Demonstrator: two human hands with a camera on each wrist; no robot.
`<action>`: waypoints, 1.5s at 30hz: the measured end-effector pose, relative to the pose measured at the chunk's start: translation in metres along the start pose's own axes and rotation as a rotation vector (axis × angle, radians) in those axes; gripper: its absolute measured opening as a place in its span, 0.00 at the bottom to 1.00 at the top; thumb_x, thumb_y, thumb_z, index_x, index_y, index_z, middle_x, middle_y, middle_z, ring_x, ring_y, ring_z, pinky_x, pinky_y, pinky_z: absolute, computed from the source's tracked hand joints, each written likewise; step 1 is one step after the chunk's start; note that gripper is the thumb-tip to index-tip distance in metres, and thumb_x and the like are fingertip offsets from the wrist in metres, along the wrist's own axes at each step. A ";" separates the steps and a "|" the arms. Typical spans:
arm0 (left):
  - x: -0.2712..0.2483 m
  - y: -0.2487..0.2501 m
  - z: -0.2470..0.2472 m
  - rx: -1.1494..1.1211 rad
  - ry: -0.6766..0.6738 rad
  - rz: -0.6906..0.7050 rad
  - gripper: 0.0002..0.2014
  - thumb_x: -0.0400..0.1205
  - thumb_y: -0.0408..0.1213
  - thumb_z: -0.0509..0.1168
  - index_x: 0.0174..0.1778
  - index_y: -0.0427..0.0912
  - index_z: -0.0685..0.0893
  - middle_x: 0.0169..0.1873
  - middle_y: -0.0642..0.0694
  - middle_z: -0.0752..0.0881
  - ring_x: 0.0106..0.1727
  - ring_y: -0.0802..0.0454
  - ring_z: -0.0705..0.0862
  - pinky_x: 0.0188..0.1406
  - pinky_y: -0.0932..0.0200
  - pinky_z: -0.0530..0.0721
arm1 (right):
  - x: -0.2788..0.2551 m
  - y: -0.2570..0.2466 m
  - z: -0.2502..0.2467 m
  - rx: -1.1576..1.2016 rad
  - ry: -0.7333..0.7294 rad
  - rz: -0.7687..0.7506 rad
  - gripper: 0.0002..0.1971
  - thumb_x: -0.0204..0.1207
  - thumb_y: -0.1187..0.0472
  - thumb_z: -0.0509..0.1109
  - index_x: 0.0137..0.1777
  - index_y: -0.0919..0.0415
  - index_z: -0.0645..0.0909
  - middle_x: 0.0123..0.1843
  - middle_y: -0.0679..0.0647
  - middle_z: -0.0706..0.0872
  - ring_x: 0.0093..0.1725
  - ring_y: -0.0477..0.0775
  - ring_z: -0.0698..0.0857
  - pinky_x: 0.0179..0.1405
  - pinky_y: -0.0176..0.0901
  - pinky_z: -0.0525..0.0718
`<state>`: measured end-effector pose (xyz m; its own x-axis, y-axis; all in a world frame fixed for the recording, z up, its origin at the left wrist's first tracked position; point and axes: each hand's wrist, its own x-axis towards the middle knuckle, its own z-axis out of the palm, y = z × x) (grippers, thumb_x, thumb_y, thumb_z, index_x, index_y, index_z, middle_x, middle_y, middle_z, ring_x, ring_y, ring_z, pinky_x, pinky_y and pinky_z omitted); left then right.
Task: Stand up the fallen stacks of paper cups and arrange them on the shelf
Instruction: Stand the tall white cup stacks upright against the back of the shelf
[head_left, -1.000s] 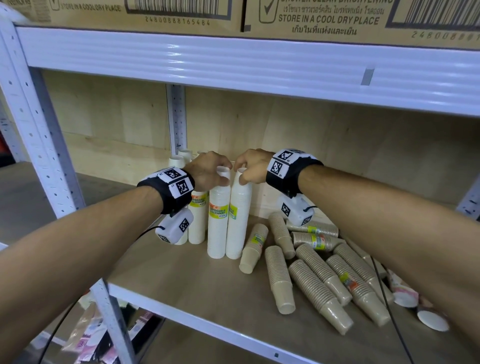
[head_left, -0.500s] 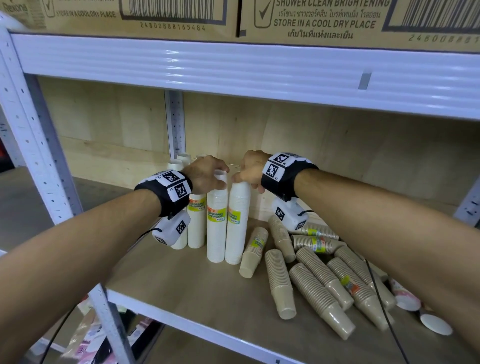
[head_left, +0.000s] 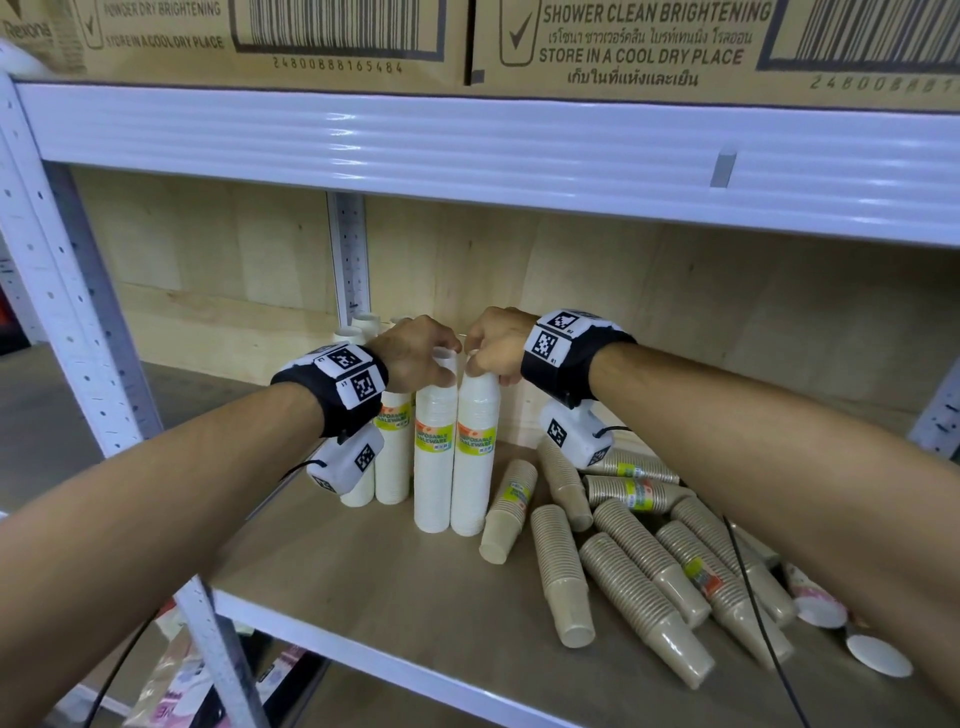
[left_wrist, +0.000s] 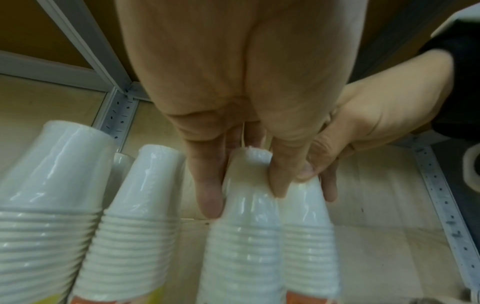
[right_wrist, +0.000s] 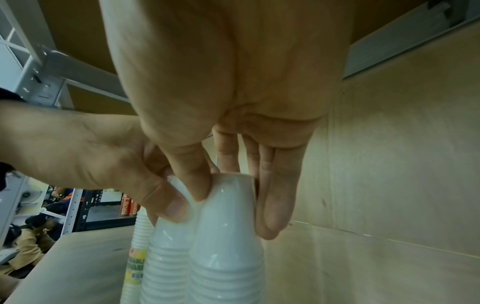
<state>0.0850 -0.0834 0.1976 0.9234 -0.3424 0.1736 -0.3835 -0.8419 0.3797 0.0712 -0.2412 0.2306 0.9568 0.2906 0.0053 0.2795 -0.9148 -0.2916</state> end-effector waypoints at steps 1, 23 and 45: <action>-0.001 0.001 -0.003 0.011 -0.010 -0.001 0.22 0.77 0.39 0.74 0.68 0.44 0.83 0.66 0.48 0.84 0.67 0.52 0.81 0.62 0.51 0.82 | 0.000 -0.001 -0.001 0.011 -0.008 -0.007 0.14 0.77 0.61 0.72 0.62 0.63 0.84 0.42 0.55 0.86 0.37 0.53 0.86 0.33 0.40 0.86; -0.056 -0.037 -0.085 -0.019 -0.072 -0.205 0.20 0.77 0.32 0.76 0.65 0.38 0.85 0.60 0.44 0.81 0.47 0.49 0.86 0.36 0.59 0.89 | 0.012 -0.083 0.015 0.089 -0.016 -0.219 0.13 0.75 0.59 0.75 0.58 0.61 0.86 0.36 0.52 0.84 0.33 0.51 0.86 0.30 0.37 0.85; -0.068 -0.069 -0.074 -0.005 0.039 -0.217 0.17 0.78 0.35 0.74 0.63 0.41 0.85 0.58 0.45 0.84 0.48 0.44 0.88 0.39 0.57 0.87 | 0.029 -0.095 0.038 0.058 0.074 -0.299 0.16 0.75 0.57 0.74 0.61 0.57 0.85 0.71 0.55 0.82 0.60 0.57 0.85 0.52 0.47 0.87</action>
<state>0.0471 0.0286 0.2273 0.9831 -0.1368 0.1219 -0.1758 -0.8919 0.4167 0.0690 -0.1355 0.2223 0.8367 0.5212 0.1685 0.5465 -0.7737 -0.3205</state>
